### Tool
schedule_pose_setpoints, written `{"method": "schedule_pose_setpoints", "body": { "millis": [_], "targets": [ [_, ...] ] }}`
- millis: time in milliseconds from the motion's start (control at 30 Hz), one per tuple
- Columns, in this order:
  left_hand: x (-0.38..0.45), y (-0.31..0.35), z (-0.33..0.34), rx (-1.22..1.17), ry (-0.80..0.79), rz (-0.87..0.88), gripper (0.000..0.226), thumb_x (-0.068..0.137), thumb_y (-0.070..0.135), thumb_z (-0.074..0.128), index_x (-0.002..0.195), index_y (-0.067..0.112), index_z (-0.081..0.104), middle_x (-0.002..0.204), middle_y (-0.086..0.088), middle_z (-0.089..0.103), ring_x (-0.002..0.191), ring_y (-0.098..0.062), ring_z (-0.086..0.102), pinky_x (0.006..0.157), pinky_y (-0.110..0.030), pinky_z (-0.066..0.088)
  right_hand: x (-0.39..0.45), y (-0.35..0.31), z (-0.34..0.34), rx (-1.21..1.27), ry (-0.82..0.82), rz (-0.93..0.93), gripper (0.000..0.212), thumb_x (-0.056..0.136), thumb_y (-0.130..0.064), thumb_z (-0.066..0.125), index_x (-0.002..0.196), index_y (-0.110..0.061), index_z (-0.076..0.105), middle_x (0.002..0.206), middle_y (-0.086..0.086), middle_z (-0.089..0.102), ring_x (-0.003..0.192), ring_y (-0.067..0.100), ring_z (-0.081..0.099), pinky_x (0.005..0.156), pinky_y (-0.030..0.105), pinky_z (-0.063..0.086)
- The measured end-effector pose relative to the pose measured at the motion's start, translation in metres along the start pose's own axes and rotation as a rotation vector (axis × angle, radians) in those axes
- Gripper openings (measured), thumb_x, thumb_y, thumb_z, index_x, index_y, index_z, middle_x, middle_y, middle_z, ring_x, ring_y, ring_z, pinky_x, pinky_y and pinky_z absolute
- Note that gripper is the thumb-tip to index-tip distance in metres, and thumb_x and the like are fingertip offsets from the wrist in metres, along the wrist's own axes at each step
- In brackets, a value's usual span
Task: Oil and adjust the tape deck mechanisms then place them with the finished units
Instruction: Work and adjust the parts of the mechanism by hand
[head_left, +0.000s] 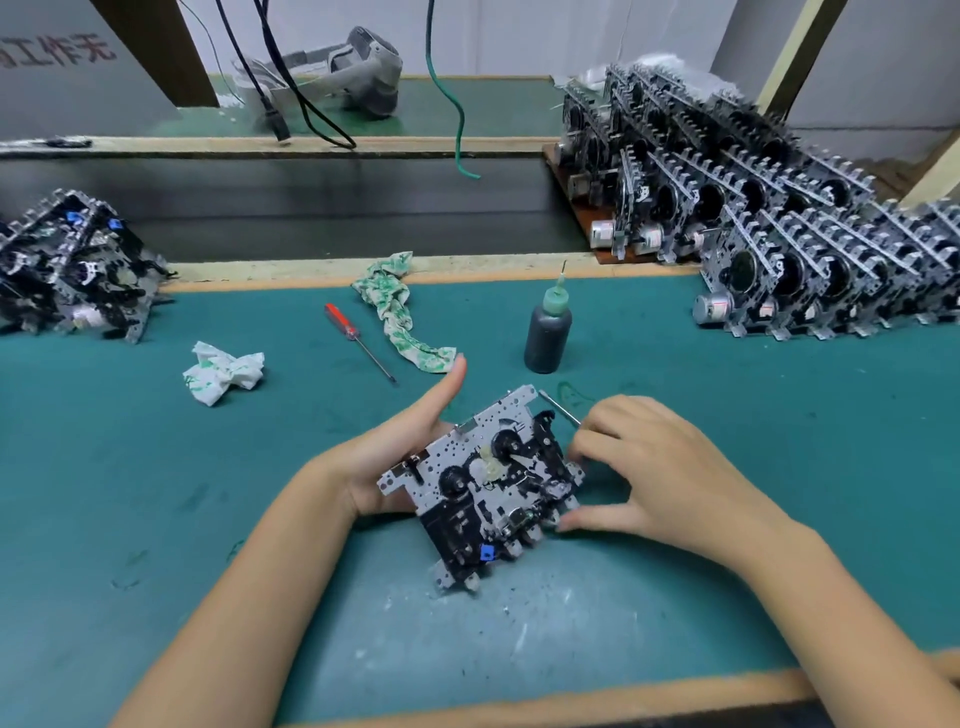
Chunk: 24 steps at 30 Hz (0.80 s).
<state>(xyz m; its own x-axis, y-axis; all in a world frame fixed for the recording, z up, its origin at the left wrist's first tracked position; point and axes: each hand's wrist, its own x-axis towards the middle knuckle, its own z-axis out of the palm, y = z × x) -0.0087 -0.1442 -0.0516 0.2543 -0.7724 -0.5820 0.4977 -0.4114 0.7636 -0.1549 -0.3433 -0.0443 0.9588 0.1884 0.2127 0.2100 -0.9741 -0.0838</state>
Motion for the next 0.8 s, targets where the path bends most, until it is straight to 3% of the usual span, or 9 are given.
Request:
{"method": "schedule_pose_setpoints", "body": {
  "millis": [67, 167, 233, 333, 367, 467, 600, 700, 800],
  "targets": [
    [0.001, 0.003, -0.002, 0.002, -0.01, -0.015, 0.079, 0.061, 0.084, 0.037, 0.06, 0.014, 0.074, 0.066, -0.003, 0.071, 0.059, -0.014, 0.068, 0.054, -0.019, 0.053, -0.003, 0.002, 0.002, -0.006, 0.049, 0.004, 0.055, 0.074, -0.071, 0.051, 0.073, -0.016, 0.059, 0.076, -0.004, 0.054, 0.076, 0.02, 0.054, 0.076, 0.023, 0.034],
    [-0.004, 0.009, -0.003, -0.086, 0.023, 0.047, 0.085, 0.067, 0.078, 0.038, 0.085, 0.004, 0.076, 0.091, -0.016, 0.073, 0.079, -0.024, 0.071, 0.064, -0.03, 0.058, -0.008, 0.004, 0.01, -0.059, 0.113, 0.018, 0.054, 0.077, -0.069, 0.049, 0.066, -0.017, 0.053, 0.072, -0.003, 0.054, 0.074, 0.022, 0.055, 0.076, 0.025, 0.034],
    [-0.009, 0.008, -0.004, -0.007, 0.278, 0.213, 0.081, 0.065, 0.076, 0.042, 0.096, 0.006, 0.07, 0.086, -0.012, 0.073, 0.074, -0.022, 0.071, 0.062, -0.03, 0.058, -0.01, 0.005, 0.016, -0.104, 0.174, 0.041, 0.051, 0.079, -0.066, 0.05, 0.064, -0.017, 0.053, 0.069, -0.002, 0.052, 0.071, 0.023, 0.054, 0.074, 0.027, 0.035],
    [-0.022, -0.003, 0.004, 0.718, 0.859, 0.374, 0.075, 0.058, 0.09, 0.033, 0.082, 0.023, 0.057, 0.068, 0.003, 0.065, 0.065, -0.013, 0.06, 0.061, -0.034, 0.047, -0.008, 0.005, 0.021, -0.155, 0.246, 0.091, 0.049, 0.08, -0.062, 0.051, 0.064, -0.015, 0.054, 0.066, -0.001, 0.051, 0.068, 0.024, 0.054, 0.073, 0.029, 0.036],
    [-0.026, -0.01, 0.008, 0.93, 0.896, 0.359, 0.074, 0.055, 0.093, 0.027, 0.078, 0.027, 0.052, 0.067, 0.006, 0.061, 0.068, -0.013, 0.058, 0.061, -0.033, 0.044, -0.007, 0.005, 0.023, -0.164, 0.254, 0.105, 0.049, 0.08, -0.061, 0.051, 0.065, -0.015, 0.055, 0.066, -0.001, 0.052, 0.068, 0.024, 0.054, 0.074, 0.029, 0.036],
    [-0.026, -0.029, 0.021, 1.253, 0.78, 0.359, 0.068, 0.053, 0.096, 0.021, 0.076, 0.034, 0.035, 0.066, 0.011, 0.048, 0.075, -0.016, 0.058, 0.061, -0.033, 0.039, -0.004, 0.004, 0.027, -0.195, 0.247, 0.138, 0.05, 0.08, -0.06, 0.048, 0.067, -0.013, 0.058, 0.068, 0.001, 0.053, 0.067, 0.025, 0.055, 0.076, 0.031, 0.037],
    [-0.012, -0.033, 0.022, 1.342, 0.887, 0.438, 0.065, 0.056, 0.091, 0.028, 0.079, 0.03, 0.033, 0.082, 0.007, 0.062, 0.087, -0.021, 0.062, 0.064, -0.032, 0.037, -0.002, 0.002, 0.031, -0.194, 0.268, 0.147, 0.048, 0.082, -0.057, 0.047, 0.069, -0.011, 0.057, 0.067, 0.002, 0.052, 0.065, 0.025, 0.054, 0.075, 0.031, 0.037],
    [-0.007, -0.035, 0.023, 1.272, 0.921, 0.552, 0.058, 0.059, 0.087, 0.04, 0.066, 0.03, 0.029, 0.068, 0.001, 0.066, 0.072, -0.026, 0.064, 0.056, -0.032, 0.034, -0.001, 0.003, 0.032, -0.138, 0.321, 0.133, 0.05, 0.082, -0.057, 0.049, 0.067, -0.01, 0.057, 0.065, 0.001, 0.052, 0.063, 0.024, 0.053, 0.072, 0.029, 0.037],
    [-0.005, -0.04, 0.022, 1.313, 0.936, 0.729, 0.057, 0.061, 0.075, 0.06, 0.059, 0.027, 0.028, 0.044, -0.002, 0.055, 0.045, -0.029, 0.057, 0.042, -0.027, 0.034, -0.001, 0.004, 0.034, -0.133, 0.371, 0.131, 0.05, 0.082, -0.056, 0.05, 0.064, -0.01, 0.059, 0.062, 0.0, 0.054, 0.061, 0.023, 0.054, 0.064, 0.029, 0.041]
  ]
}}
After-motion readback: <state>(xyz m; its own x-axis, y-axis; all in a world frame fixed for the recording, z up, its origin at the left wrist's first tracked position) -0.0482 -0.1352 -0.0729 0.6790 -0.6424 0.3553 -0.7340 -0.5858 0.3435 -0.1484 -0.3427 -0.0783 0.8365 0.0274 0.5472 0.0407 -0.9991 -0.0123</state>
